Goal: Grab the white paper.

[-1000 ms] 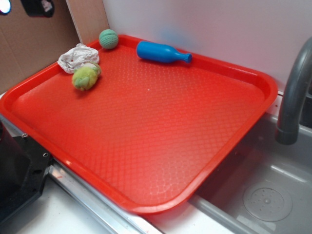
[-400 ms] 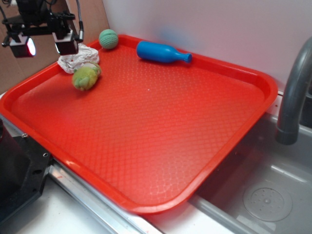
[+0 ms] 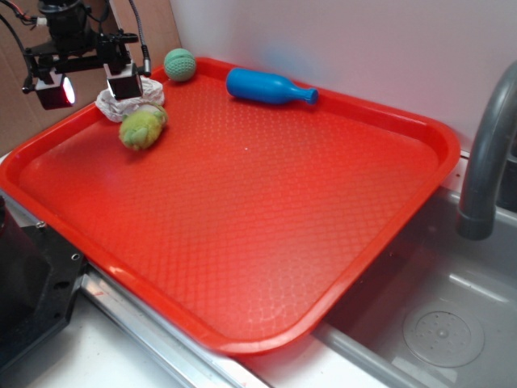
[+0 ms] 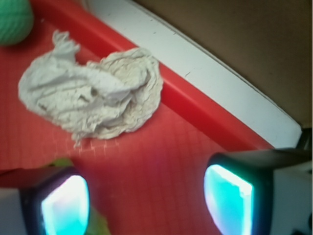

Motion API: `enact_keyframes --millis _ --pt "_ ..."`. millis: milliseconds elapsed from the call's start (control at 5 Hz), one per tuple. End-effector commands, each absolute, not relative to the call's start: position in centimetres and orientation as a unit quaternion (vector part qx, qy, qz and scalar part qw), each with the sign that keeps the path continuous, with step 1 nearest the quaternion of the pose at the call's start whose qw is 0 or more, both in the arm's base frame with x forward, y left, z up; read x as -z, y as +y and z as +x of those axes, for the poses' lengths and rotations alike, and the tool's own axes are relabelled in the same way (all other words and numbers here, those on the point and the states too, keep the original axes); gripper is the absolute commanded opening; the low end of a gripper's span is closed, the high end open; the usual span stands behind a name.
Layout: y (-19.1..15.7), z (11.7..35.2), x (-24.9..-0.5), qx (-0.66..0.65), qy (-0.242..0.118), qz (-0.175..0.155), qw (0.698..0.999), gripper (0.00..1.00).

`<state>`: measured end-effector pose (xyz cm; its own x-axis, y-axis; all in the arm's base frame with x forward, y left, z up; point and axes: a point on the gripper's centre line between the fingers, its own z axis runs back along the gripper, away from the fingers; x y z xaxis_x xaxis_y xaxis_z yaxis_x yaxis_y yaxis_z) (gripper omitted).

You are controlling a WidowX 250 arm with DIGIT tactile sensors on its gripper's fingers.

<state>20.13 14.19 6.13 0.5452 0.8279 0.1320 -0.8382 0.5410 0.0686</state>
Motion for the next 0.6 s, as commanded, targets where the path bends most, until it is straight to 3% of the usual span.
enact_keyframes --millis 0,200,400 --pt "15.3 19.3 -7.1 -0.493 -0.06 0.064 0.865 1.0" --pt "15.3 19.3 -7.1 -0.493 -0.06 0.064 0.865 1.0" --pt "15.3 20.0 -6.1 -0.521 -0.08 0.081 0.846 1.0"
